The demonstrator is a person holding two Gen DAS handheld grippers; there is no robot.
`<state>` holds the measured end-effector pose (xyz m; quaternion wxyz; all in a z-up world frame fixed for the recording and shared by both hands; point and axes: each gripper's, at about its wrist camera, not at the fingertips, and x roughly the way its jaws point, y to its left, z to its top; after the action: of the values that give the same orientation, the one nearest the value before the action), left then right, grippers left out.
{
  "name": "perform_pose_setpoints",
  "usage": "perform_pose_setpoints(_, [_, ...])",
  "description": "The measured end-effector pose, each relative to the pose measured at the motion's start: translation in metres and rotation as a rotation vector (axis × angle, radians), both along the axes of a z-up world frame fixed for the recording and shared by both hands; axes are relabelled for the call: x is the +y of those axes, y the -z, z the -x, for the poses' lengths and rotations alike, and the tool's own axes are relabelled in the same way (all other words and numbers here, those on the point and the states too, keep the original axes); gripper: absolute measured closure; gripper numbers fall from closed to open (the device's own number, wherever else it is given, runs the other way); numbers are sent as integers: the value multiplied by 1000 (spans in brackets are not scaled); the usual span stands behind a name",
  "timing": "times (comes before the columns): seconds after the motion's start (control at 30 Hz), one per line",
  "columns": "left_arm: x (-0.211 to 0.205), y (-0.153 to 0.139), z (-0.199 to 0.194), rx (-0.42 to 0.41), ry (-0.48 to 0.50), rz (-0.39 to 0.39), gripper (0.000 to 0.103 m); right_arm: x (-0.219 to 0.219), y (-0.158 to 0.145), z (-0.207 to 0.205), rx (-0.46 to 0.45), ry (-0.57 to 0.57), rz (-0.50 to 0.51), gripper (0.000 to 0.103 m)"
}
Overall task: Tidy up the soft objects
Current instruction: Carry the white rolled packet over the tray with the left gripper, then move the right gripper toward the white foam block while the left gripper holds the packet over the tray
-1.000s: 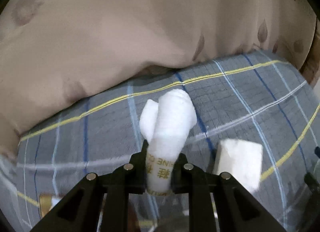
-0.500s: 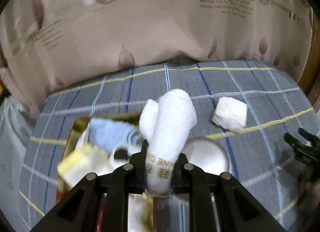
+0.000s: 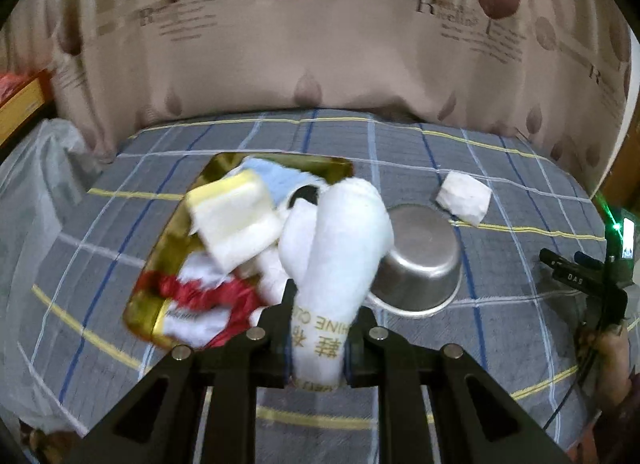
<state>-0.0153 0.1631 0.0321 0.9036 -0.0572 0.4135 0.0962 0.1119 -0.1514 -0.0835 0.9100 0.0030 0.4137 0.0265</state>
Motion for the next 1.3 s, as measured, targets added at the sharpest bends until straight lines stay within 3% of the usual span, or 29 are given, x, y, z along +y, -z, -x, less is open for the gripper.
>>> perform_pose_setpoints(0.4, [31, 4, 49, -44, -87, 49, 85, 12, 3, -4, 31, -3, 103, 0])
perform_pose_setpoints(0.87, [55, 1, 59, -66, -118, 106, 85, 15, 1, -4, 34, -11, 127, 0])
perform_pose_setpoints(0.97, [61, -1, 62, -69, -126, 127, 85, 19, -3, -1, 10, -90, 87, 1])
perform_pose_setpoints(1.1, [64, -2, 62, -72, -132, 134, 84, 46, -16, 7, -48, -251, 125, 2])
perform_pose_setpoints(1.3, [62, 1, 60, -61, -130, 136, 84, 84, -47, -12, -85, -362, 144, 1])
